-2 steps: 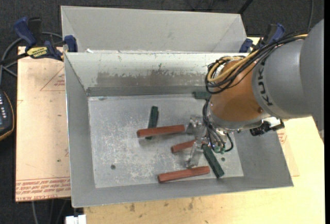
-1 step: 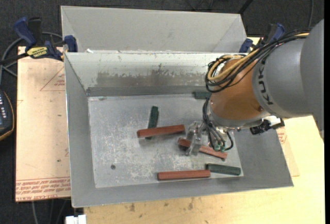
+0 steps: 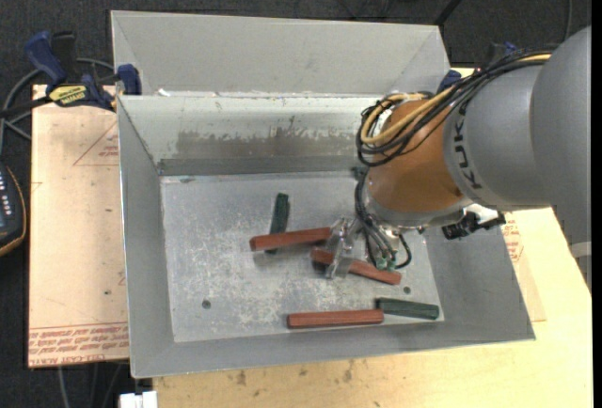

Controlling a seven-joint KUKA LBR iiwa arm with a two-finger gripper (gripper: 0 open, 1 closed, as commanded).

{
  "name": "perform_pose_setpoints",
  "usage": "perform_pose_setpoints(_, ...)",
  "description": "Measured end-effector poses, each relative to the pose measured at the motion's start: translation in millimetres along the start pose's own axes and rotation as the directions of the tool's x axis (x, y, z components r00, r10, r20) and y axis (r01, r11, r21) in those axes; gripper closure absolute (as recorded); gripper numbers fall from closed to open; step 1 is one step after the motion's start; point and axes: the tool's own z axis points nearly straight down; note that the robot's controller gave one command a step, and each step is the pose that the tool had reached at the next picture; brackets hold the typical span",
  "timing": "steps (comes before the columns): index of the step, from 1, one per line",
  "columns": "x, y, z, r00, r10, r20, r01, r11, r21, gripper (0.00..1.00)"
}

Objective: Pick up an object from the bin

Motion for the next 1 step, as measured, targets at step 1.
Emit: perform_pose_setpoints(1, -9.3, 30.3, 5.6, 1.0, 0.003, 0.001, -0.003, 1.0, 0.001, 1.0)
